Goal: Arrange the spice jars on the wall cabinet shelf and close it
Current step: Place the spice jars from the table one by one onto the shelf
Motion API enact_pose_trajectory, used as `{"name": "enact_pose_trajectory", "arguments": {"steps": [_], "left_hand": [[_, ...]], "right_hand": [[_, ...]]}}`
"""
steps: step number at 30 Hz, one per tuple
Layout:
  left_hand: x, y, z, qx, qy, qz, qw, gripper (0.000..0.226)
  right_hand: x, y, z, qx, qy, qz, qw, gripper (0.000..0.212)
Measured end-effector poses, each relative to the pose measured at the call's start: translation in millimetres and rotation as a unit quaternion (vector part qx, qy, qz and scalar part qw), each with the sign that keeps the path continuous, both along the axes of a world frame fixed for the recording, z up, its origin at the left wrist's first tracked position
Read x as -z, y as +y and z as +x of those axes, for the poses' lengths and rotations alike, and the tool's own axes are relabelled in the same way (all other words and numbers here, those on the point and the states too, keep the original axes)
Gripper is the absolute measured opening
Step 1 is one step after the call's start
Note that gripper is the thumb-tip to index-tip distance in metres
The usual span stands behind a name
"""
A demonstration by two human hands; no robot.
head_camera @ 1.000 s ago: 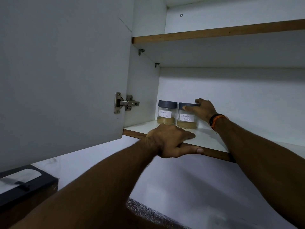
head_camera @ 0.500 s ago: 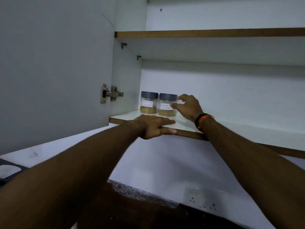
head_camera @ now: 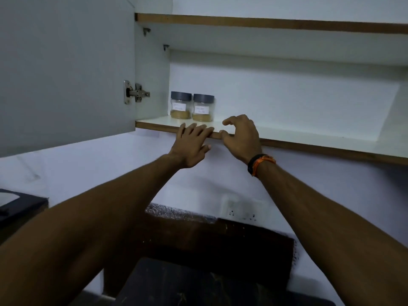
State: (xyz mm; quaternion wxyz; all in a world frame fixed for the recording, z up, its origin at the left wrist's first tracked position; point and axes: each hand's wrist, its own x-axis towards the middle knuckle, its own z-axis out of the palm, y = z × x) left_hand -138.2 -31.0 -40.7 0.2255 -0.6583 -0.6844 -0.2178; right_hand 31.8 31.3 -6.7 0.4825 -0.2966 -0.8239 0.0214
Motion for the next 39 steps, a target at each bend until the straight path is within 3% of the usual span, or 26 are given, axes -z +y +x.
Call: {"name": "enact_pose_trajectory", "arguments": {"steps": [5,17,23,29,39], "left_hand": [[33,-31,18,0.039,-0.057,0.026,0.997,0.064],[168,-88,38,0.027,-0.130,-0.150,0.980,0.065],[260,-119,45,0.000,-0.225,-0.264,0.938,0.061],[334,-149,48,-0.013,-0.257,-0.377,0.890,0.063],[412,-190,43,-0.060,-0.354,-0.416,0.836,0.065]], "right_hand": [[45,-24,17,0.017,-0.043,0.041,0.998,0.031],[197,-69,21,0.002,-0.139,-0.143,0.980,0.028],[279,-100,28,-0.034,-0.213,-0.231,0.949,0.023],[350,-123,32,-0.051,-0.259,-0.329,0.906,0.026],[438,-163,27,-0.048,-0.316,-0.423,0.848,0.023]]}}
